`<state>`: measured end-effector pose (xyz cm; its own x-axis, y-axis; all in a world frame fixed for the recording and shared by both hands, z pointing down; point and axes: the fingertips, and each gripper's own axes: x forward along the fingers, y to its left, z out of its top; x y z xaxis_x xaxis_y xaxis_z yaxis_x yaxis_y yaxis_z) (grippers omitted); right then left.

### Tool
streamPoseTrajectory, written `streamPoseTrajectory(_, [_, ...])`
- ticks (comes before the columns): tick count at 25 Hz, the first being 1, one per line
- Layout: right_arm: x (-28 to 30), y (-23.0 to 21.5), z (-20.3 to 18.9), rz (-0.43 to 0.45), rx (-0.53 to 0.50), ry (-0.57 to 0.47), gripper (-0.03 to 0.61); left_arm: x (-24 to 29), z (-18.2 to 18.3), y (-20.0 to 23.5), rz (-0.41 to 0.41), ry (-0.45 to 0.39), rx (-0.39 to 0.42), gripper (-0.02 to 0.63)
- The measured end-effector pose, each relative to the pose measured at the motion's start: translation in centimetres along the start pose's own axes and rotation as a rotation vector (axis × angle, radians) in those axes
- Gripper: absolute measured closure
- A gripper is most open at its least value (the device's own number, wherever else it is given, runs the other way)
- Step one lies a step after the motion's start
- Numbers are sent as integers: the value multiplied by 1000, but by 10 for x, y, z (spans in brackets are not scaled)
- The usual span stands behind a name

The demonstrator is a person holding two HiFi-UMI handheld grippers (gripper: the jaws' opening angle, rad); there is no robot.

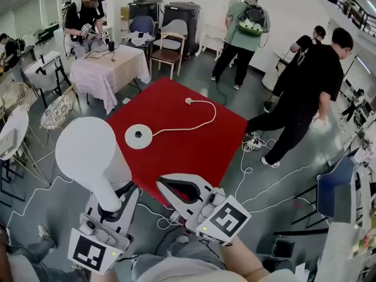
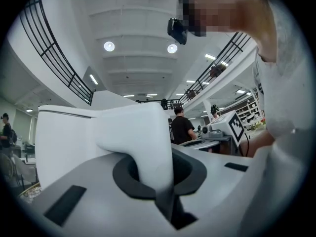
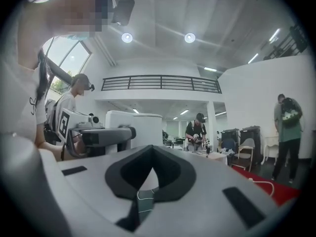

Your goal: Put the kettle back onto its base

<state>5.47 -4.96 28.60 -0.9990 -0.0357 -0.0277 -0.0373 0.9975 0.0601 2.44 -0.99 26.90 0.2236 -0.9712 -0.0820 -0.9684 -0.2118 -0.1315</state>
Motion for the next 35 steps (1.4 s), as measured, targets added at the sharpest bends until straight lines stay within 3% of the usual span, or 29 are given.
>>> streamPoseTrajectory(7, [-26,-39,-6,39,9,-1,572,39,-2,-12,53,-36,-14,580])
streamPoseTrajectory(15, [-23,-52,-13,45,32,-13,571,59,-7,-11,9,-60,-18,580])
streamPoseTrajectory(23, [19,-56,-21,-13,55,-12,571,66,-23,25,-103,-85,-34,580])
streamPoseTrajectory(35, [98,-85,-38,-237,90,26,571,82,-69,103,-357,-26,-82,581])
